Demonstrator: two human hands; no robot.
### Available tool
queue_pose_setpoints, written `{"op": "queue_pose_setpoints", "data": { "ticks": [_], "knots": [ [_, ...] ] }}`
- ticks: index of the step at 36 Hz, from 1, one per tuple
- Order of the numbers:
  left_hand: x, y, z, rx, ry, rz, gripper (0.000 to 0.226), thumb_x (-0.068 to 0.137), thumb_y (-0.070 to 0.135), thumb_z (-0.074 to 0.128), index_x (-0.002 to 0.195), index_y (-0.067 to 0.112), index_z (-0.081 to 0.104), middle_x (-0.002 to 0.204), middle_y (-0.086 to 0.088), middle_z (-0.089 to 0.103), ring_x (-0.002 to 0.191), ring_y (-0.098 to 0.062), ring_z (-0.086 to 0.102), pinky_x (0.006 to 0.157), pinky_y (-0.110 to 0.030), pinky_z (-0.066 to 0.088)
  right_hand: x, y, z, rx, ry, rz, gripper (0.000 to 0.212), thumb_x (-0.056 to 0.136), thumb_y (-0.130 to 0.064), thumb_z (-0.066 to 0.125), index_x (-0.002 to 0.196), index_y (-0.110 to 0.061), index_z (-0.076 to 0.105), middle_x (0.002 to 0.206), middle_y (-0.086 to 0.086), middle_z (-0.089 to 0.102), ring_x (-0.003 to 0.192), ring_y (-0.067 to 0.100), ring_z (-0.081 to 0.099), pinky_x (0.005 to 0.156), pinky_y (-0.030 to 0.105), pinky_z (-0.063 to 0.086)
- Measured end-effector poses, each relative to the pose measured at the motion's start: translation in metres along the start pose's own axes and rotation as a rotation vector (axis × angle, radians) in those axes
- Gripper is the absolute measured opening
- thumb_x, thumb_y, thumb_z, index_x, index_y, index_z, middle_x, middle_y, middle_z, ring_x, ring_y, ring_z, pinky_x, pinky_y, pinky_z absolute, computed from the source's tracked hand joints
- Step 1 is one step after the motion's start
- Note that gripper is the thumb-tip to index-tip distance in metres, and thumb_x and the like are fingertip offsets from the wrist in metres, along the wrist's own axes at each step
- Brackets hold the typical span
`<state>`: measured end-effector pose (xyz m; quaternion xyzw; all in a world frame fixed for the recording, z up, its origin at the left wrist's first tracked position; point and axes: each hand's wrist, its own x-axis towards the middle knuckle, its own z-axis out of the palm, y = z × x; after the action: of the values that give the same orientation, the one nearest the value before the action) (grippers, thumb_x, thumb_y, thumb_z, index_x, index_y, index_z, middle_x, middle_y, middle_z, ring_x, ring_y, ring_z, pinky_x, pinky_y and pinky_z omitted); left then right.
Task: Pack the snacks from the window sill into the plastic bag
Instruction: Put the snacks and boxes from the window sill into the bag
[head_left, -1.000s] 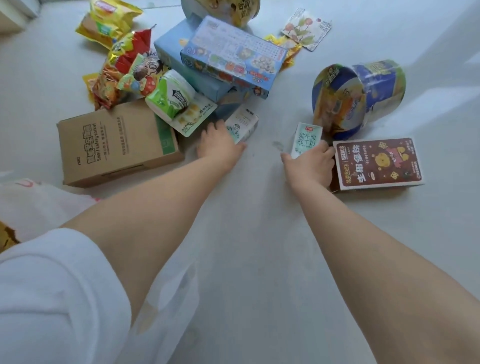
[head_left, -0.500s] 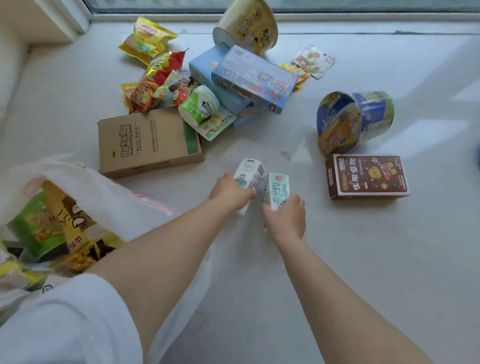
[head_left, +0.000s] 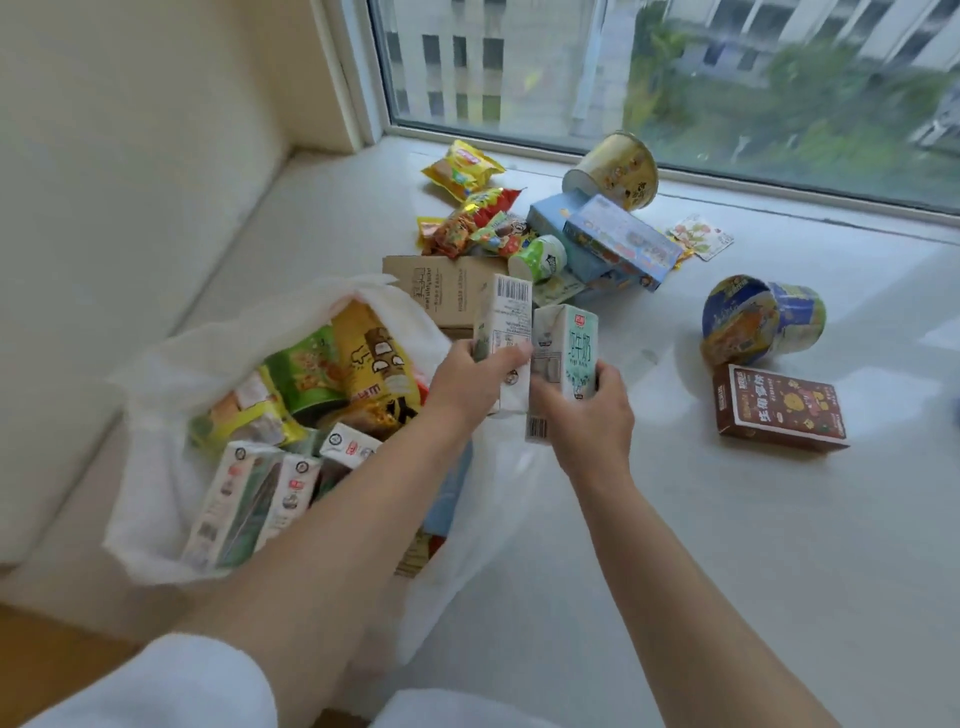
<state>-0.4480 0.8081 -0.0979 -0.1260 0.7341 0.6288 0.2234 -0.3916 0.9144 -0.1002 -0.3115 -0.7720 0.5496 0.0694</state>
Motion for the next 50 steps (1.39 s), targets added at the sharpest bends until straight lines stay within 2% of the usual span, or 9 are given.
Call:
{"op": "queue_pose_setpoints", "data": {
  "ticks": [4,7,10,14,18,21,42,46,50],
  "knots": [
    [-0.027,-0.011,-0.051,-0.022,0.118,0.075,0.046,0.084,0.039,0.066,0.123,0.020,0.051,0.113,0.003,0.063,0.100,-0.017,0.063,0.085,-0.035,0.054,-0.032,-0.016,0.036,0.237,-0.151,0.059,0.027,0.080,-0.025,0.070,0.102,-0.021,0.054,0.094,-0.005,0.063,0.088,0.015,0.064,0.074,0.031,0.055],
    [-0.040,-0.019,-0.091,0.047,0.248,0.141,0.052,0.086,0.049,0.060,0.129,0.023,0.048,0.115,0.008,0.059,0.102,-0.013,0.058,0.082,-0.029,0.046,-0.051,-0.024,0.063,0.248,-0.239,-0.016,0.029,0.083,-0.024,0.068,0.109,-0.017,0.056,0.099,-0.001,0.066,0.088,0.014,0.065,0.073,0.030,0.056],
    [-0.046,-0.029,-0.130,0.149,0.380,0.159,0.049,0.086,0.048,0.060,0.123,0.020,0.047,0.110,0.007,0.059,0.099,-0.016,0.059,0.081,-0.031,0.046,-0.062,-0.029,0.087,0.186,-0.325,-0.139,0.034,0.084,-0.026,0.068,0.116,-0.020,0.056,0.102,-0.004,0.066,0.089,0.011,0.065,0.072,0.028,0.056],
    [-0.042,-0.046,-0.171,0.490,0.456,0.130,0.043,0.081,0.045,0.067,0.115,0.025,0.049,0.107,0.005,0.061,0.093,-0.018,0.058,0.071,-0.030,0.045,-0.064,-0.030,0.115,-0.053,-0.410,-0.285,0.041,0.084,-0.029,0.067,0.120,-0.019,0.051,0.105,-0.004,0.062,0.081,0.001,0.058,0.055,0.013,0.049],
    [-0.041,-0.067,-0.184,0.958,0.430,0.094,0.057,0.080,0.050,0.066,0.130,0.027,0.050,0.121,0.000,0.059,0.101,-0.020,0.052,0.072,-0.028,0.040,-0.054,-0.004,0.128,-0.594,-0.477,-0.365,0.067,0.088,-0.037,0.059,0.144,-0.019,0.027,0.131,0.002,0.046,0.117,0.019,0.048,0.093,0.035,0.047],
    [-0.034,-0.086,-0.184,1.219,0.425,0.151,0.072,0.081,0.062,0.056,0.143,0.031,0.036,0.134,0.004,0.053,0.121,-0.022,0.042,0.085,-0.032,0.042,-0.052,0.017,0.126,-0.749,-0.490,-0.367,0.074,0.091,-0.043,0.050,0.149,-0.024,0.009,0.142,0.003,0.035,0.128,0.022,0.036,0.101,0.042,0.042],
    [0.002,-0.077,-0.171,1.239,0.380,-0.010,0.066,0.087,0.061,0.047,0.143,0.032,0.032,0.139,-0.005,0.046,0.125,-0.029,0.038,0.090,-0.039,0.039,-0.038,0.010,0.139,-1.117,-0.526,-0.473,0.068,0.098,-0.049,0.031,0.150,-0.030,-0.008,0.153,0.010,0.017,0.137,0.030,0.019,0.110,0.042,0.024],
    [-0.005,-0.088,-0.174,1.299,0.390,0.066,0.069,0.088,0.064,0.038,0.145,0.028,0.028,0.140,-0.008,0.044,0.125,-0.030,0.037,0.091,-0.040,0.040,-0.055,0.015,0.125,-0.962,-0.556,-0.475,0.065,0.095,-0.055,0.032,0.150,-0.031,0.006,0.150,0.006,0.020,0.138,0.026,0.016,0.111,0.043,0.025],
    [-0.003,-0.083,-0.183,1.286,0.335,0.036,0.072,0.088,0.070,0.025,0.147,0.029,0.029,0.146,-0.011,0.038,0.132,-0.033,0.032,0.100,-0.045,0.037,-0.058,0.022,0.098,-0.837,-0.346,-0.583,0.053,0.095,-0.044,0.040,0.143,-0.023,0.033,0.139,0.003,0.036,0.130,0.022,0.026,0.110,0.034,0.027]
  ]
}}
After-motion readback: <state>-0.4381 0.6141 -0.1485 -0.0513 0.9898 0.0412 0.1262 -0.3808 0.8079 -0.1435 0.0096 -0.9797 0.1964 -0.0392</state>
